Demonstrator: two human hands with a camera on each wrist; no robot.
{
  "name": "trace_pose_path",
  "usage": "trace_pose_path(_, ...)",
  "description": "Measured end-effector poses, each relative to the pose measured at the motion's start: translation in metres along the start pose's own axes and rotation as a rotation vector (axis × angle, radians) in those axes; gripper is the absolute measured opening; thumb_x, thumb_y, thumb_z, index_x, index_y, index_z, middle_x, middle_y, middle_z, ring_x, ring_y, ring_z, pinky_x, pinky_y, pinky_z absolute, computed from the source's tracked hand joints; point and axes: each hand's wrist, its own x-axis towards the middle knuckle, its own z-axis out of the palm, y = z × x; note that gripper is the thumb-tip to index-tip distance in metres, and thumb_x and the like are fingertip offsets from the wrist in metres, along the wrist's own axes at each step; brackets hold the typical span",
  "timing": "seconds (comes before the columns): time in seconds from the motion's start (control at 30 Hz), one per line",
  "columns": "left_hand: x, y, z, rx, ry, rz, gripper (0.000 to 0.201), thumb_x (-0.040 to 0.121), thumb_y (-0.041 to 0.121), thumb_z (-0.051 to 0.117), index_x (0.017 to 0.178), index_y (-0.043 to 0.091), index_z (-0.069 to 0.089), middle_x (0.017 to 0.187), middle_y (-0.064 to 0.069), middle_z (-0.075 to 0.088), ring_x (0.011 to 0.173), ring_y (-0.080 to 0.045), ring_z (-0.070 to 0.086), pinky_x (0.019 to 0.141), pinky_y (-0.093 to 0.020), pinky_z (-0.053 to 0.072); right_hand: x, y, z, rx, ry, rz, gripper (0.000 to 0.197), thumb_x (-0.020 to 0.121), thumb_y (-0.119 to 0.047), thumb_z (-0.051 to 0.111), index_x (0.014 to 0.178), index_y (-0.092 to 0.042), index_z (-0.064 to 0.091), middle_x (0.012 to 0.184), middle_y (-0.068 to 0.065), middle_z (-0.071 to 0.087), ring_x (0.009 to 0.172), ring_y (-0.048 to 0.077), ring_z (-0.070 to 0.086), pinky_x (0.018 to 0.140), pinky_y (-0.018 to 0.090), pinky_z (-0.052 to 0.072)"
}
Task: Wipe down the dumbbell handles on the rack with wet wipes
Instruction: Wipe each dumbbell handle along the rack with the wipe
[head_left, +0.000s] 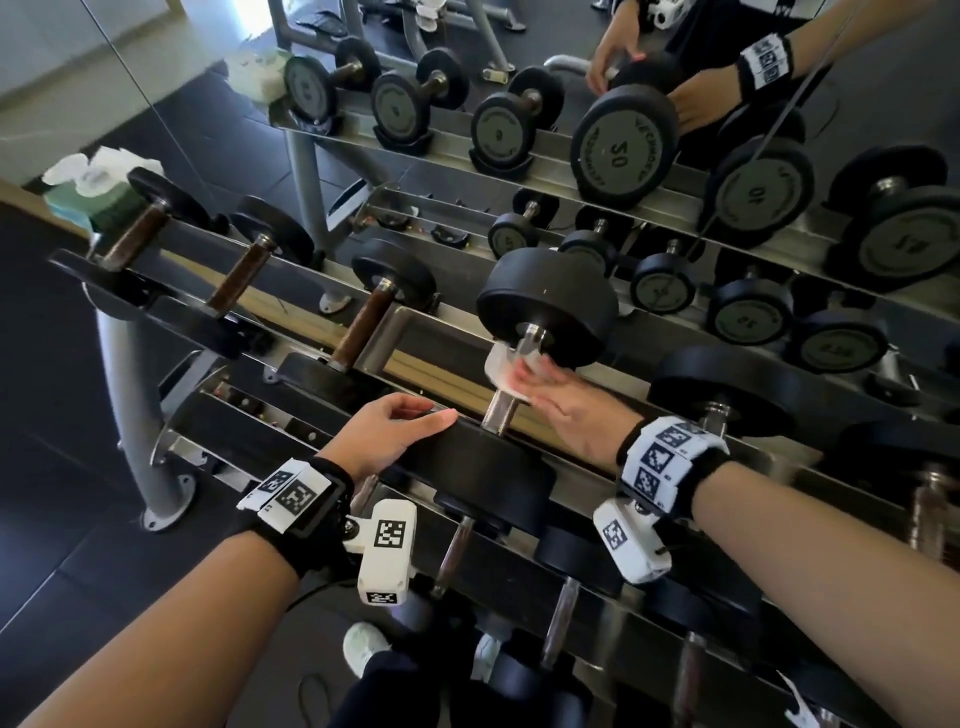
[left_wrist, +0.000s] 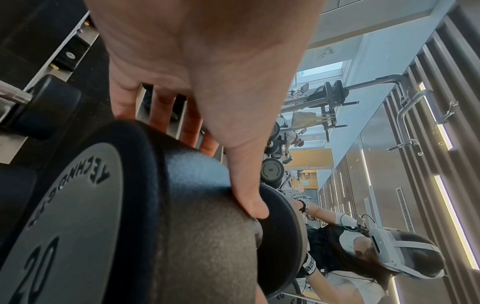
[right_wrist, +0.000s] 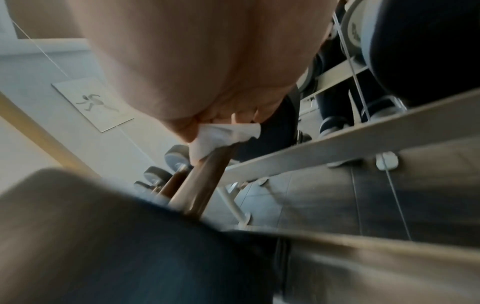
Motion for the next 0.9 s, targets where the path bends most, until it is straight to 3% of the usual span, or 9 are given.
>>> trace_pose_path(0.1,-0.001,0.000,-0.001,-0.003,-0.007,0.000,0.060,0.058,0.058,0.077,0.107,0.026,0.067,0.105,0.001,0.072,0.097,-0.017,0.070,0.091,-0.039,0.057,-0.018,-0.004,0.014,0.170,-0.122,0.059,0.043,0.107,-0.025,0.027,0.148,-0.027,0.041,0.155,-0.013,0.033,0.148,0.010,0.016,0.122,0.032,0.010)
trace_pose_path(0.2,-0.001,0.000,0.000,0.016,-0.011,0.003,0.047,0.069,0.053,0.077,0.107,0.027,0.067,0.105,0.001,0.072,0.097,-0.016,0.069,0.089,-0.037,0.057,-0.036,-0.005,0.010,0.335,0.009,0.273,0.039,0.105,-0.030,0.035,0.123,-0.012,0.065,0.111,0.001,0.067,0.119,0.028,0.057,0.093,0.030,0.041)
trace_pose_path(0.27,-0.001,0.000,0.001,0.017,-0.003,0.012,0.041,0.073,0.049,0.076,0.106,0.027,0.067,0.104,0.001,0.072,0.096,-0.016,0.069,0.088,-0.036,0.057,-0.040,0.000,0.006,0.357,0.136,0.441,0.040,0.101,-0.029,0.049,0.131,-0.003,0.057,0.129,0.015,0.060,0.126,0.030,0.052,0.102,0.029,0.037)
trace_pose_path(0.37,-0.002,0.000,0.002,0.012,0.000,0.020,0.037,0.076,0.046,0.076,0.106,0.026,0.067,0.104,0.001,0.072,0.094,-0.015,0.069,0.081,-0.030,0.056,-0.037,0.002,0.007,0.618,0.319,0.607,0.074,0.090,-0.034,0.068,0.146,0.001,0.034,0.144,0.017,0.046,0.131,0.030,0.044,0.111,0.029,0.027)
trace_pose_path(0.47,-0.001,0.000,0.002,-0.005,0.000,0.020,0.046,0.069,0.050,0.077,0.106,0.024,0.068,0.103,0.000,0.073,0.093,-0.015,0.070,0.080,-0.030,0.057,-0.019,-0.009,0.008,1.132,0.435,0.639,0.039,0.102,-0.020,0.047,0.133,0.003,0.050,0.126,0.023,0.059,0.089,0.026,0.065,0.084,0.042,0.058)
trace_pose_path(0.6,0.000,-0.002,0.002,-0.036,0.009,0.015,0.066,0.055,0.058,0.078,0.109,0.021,0.068,0.106,-0.003,0.073,0.097,-0.019,0.071,0.090,-0.039,0.057,-0.001,-0.017,0.009,1.398,0.524,0.606,0.021,0.100,-0.007,0.047,0.111,-0.014,0.063,0.127,0.025,0.056,0.110,0.041,0.059,0.077,0.050,0.059)
trace_pose_path(0.7,0.001,-0.004,0.002,-0.041,0.012,0.018,0.069,0.051,0.061,0.077,0.109,0.023,0.068,0.106,-0.001,0.073,0.096,-0.019,0.071,0.090,-0.040,0.058,0.007,-0.014,0.009,1.529,0.541,0.587,0.018,0.099,-0.008,0.049,0.096,-0.018,0.063,0.109,0.017,0.062,0.095,0.035,0.064,0.053,0.037,0.059)
trace_pose_path(0.8,0.002,-0.005,0.001,-0.031,0.013,0.020,0.070,0.051,0.061,0.076,0.109,0.024,0.067,0.106,0.000,0.072,0.096,-0.018,0.070,0.089,-0.040,0.058,0.014,-0.007,0.010,1.482,0.617,0.555,0.017,0.099,-0.011,0.050,0.093,-0.024,0.061,0.106,0.011,0.061,0.087,0.027,0.065,0.062,0.037,0.060)
trace_pose_path(0.9,0.002,-0.005,0.001,-0.020,0.002,0.033,0.066,0.056,0.060,0.075,0.110,0.025,0.067,0.107,0.001,0.071,0.094,-0.015,0.071,0.084,-0.033,0.059,0.020,-0.005,0.007,1.357,0.617,0.631,0.018,0.099,-0.014,0.050,0.090,-0.029,0.054,0.121,0.016,0.054,0.107,0.036,0.058,0.083,0.053,0.058)
